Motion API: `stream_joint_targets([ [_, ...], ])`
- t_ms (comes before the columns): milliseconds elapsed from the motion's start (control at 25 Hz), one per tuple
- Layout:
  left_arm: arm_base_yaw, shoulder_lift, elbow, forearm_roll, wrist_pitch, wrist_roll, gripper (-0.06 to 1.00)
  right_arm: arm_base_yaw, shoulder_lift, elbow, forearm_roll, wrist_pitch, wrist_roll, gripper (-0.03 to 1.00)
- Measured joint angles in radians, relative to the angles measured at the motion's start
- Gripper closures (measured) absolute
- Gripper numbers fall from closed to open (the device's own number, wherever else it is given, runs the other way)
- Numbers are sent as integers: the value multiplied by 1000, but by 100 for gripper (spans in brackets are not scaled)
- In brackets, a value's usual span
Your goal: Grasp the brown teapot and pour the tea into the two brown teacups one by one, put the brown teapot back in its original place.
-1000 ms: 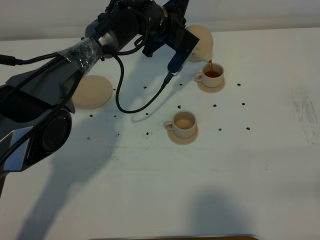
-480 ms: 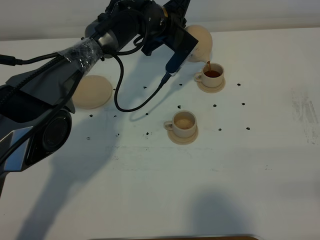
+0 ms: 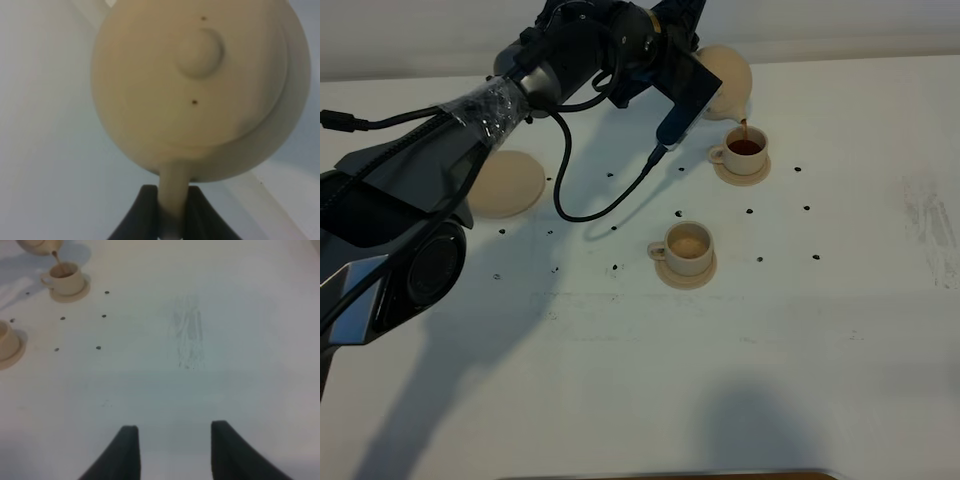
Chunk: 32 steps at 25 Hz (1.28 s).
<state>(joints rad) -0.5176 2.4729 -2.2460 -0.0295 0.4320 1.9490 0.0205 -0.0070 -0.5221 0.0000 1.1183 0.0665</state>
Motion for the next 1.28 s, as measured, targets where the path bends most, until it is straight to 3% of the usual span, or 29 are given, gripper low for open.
stream_joint_targets([
  [1280,0,0,0,2,0,43,86,0,0,0,0,0,0,62],
])
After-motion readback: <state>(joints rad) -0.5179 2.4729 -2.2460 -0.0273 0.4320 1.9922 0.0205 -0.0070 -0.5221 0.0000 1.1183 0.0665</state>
